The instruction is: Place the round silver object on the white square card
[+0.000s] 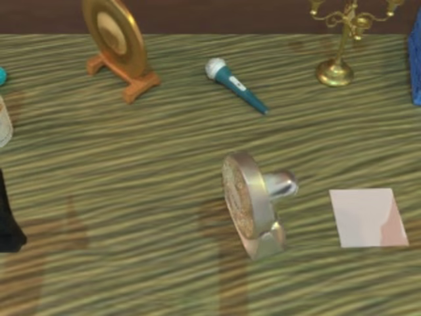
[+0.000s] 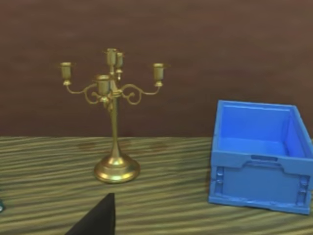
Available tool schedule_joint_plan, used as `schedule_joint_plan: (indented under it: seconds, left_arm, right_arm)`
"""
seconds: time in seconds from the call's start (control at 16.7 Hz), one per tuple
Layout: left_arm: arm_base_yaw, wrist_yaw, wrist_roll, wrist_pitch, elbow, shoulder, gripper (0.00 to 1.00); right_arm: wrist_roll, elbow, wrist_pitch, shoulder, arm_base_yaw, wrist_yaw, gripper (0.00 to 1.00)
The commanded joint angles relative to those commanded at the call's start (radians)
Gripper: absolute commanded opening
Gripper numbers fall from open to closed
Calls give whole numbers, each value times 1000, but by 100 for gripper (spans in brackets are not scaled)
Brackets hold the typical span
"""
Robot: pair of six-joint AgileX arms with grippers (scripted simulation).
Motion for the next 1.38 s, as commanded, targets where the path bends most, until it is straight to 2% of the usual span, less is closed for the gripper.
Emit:
schedule_joint_plan:
  seconds: [0.24,0.54,0.78,1.38]
  left_arm:
    - [0,0,0,0,0,0,100]
    - [0,0,0,0,0,0,100]
    - [0,0,0,0,0,0,100]
    - [0,0,0,0,0,0,100]
  right_arm:
    - [5,28,-29,30,16,-2,100]
    - [51,272,-245,288,126,-10,100]
    - [116,620,-508,656,255,-9,100]
    - [311,1643,-1205,1742,592,0,100]
